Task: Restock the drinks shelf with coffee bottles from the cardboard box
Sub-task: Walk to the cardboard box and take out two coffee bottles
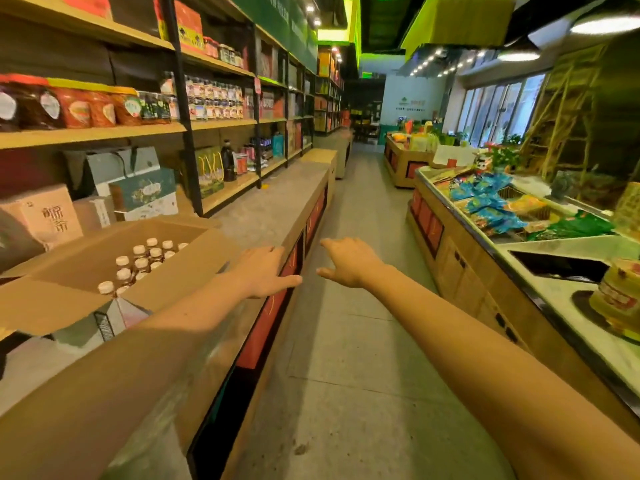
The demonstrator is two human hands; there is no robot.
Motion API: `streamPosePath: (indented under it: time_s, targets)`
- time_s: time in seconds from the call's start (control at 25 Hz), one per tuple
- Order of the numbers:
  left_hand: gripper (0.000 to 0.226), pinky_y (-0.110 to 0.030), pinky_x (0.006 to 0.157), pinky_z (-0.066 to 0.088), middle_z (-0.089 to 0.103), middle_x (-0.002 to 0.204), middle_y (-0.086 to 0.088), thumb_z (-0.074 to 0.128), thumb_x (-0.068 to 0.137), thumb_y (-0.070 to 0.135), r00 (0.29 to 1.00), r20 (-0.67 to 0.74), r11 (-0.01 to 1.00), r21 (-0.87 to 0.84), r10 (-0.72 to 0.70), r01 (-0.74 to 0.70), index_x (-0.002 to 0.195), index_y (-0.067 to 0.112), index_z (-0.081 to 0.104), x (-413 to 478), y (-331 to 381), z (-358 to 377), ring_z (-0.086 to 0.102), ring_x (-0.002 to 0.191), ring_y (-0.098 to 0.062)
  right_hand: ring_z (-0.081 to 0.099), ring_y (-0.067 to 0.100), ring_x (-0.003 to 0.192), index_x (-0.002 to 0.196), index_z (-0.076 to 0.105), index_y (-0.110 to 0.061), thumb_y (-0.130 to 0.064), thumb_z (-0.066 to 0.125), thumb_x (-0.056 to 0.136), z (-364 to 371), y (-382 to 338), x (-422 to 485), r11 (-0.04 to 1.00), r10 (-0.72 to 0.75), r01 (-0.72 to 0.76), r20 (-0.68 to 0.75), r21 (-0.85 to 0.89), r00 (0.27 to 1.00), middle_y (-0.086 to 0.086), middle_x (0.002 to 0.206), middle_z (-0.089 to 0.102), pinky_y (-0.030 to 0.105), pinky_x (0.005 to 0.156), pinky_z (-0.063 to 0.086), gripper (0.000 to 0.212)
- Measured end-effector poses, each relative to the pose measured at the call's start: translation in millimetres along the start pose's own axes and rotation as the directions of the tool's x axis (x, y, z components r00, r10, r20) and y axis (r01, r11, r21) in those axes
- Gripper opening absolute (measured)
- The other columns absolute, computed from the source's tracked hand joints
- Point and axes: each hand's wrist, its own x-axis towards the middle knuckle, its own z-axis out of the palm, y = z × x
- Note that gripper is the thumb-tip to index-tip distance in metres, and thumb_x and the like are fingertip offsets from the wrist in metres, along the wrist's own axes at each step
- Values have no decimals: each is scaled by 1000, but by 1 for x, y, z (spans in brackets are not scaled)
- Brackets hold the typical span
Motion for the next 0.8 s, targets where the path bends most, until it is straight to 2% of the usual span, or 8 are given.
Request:
streamPosePath:
  time_s: [0.12,0.24,0.4,0.56,0.68,0.8]
  targets:
    - [81,-39,111,30,36,148,-16,47,87,59,998,-34,999,-1,-51,51,145,5,28,61,-53,0,35,135,-30,49,32,123,141,34,-11,-44,52,92,9,-1,94,998,-57,58,-30,31,998,13,137,51,42,99,39,62]
    - [82,-38,108,32,36,149,-14,45,86,62,991,-90,993,53,-101,106,146,8,27,115,-114,-13,37,134,-29,50,32,123,144,30,-12,-44,51,92,12,-13,191,991,-127,128,-50,30,991,13,138,50,42,99,42,65]
    - [80,-40,108,34,35,150,-10,44,86,64,962,-110,965,53,-251,258,147,14,28,159,-193,-26,37,134,-28,48,32,125,143,32,-13,-42,51,92,16,-52,295,964,-240,245,-57,103,969,13,139,49,40,98,41,62]
    - [80,-41,107,36,37,149,-7,45,83,67,883,-111,887,37,-455,461,145,19,29,183,-267,-24,39,133,-27,52,30,121,138,41,-15,-41,57,89,33,-105,391,920,-346,354,-74,166,935,11,135,54,40,97,46,58]
    - [77,-41,105,37,42,145,-10,42,86,65,832,-92,829,73,-548,554,143,15,33,194,-317,-16,43,129,-28,54,28,115,135,44,-19,-38,56,89,51,-145,457,880,-426,423,-37,214,904,8,130,56,39,94,48,52]
    - [76,-41,106,34,41,144,-13,41,87,63,737,-91,734,75,-669,675,142,10,34,206,-361,-9,41,130,-30,52,29,119,137,42,-19,-39,53,92,70,-179,515,787,-562,559,-71,260,824,10,134,53,39,96,45,50]
